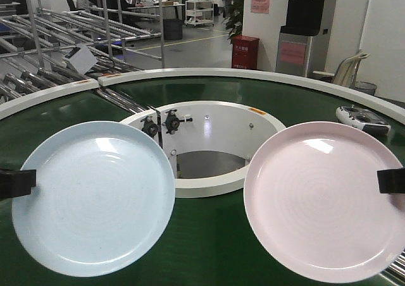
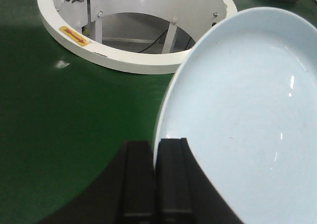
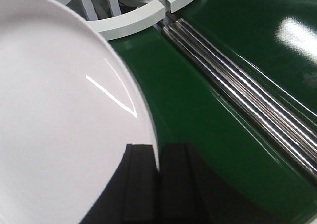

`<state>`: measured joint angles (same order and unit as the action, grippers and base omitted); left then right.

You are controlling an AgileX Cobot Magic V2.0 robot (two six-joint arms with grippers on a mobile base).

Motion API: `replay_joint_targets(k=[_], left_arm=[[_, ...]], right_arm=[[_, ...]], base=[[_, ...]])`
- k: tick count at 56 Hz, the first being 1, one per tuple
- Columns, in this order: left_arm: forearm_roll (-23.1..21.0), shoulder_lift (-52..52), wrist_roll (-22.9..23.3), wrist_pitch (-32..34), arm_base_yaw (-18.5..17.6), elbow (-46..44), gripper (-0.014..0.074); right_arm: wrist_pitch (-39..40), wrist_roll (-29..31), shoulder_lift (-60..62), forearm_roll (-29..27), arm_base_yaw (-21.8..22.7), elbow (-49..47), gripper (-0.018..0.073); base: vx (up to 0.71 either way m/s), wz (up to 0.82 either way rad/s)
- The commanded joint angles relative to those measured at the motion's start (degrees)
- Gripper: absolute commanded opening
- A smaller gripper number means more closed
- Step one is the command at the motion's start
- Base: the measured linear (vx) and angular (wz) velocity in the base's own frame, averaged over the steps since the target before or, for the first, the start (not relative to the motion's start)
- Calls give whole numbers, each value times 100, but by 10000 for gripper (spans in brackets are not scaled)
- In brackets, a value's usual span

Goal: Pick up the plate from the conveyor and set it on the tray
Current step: 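Hold both plates raised while the base drives to the tray table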

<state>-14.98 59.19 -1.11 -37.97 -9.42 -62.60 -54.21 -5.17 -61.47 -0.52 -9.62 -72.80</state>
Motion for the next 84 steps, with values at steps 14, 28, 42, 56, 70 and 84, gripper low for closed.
replay_joint_targets(k=[14, 28, 42, 56, 70, 84], left_arm=[[-90, -75, 5, 430, -26, -178, -6], [-90, -75, 5, 417, -26, -178, -6], [-90, -75, 5, 417, -26, -178, -6], [-90, -75, 5, 417, -26, -178, -6], [-90, -75, 5, 417, -26, -178, -6], [-90, -75, 5, 417, -26, -178, -6]], right_arm=[[417, 6, 105, 52, 23, -144, -12], [411, 6, 105, 52, 23, -144, -12], [411, 6, 105, 52, 23, -144, -12], [411, 6, 105, 52, 23, -144, -12], [404, 6, 105, 52, 23, -144, -12], [392, 6, 105, 52, 23, -144, -12]], base=[[0, 0], [-3, -9], [-9, -36], [-14, -54], [-15, -59], [-15, -60]])
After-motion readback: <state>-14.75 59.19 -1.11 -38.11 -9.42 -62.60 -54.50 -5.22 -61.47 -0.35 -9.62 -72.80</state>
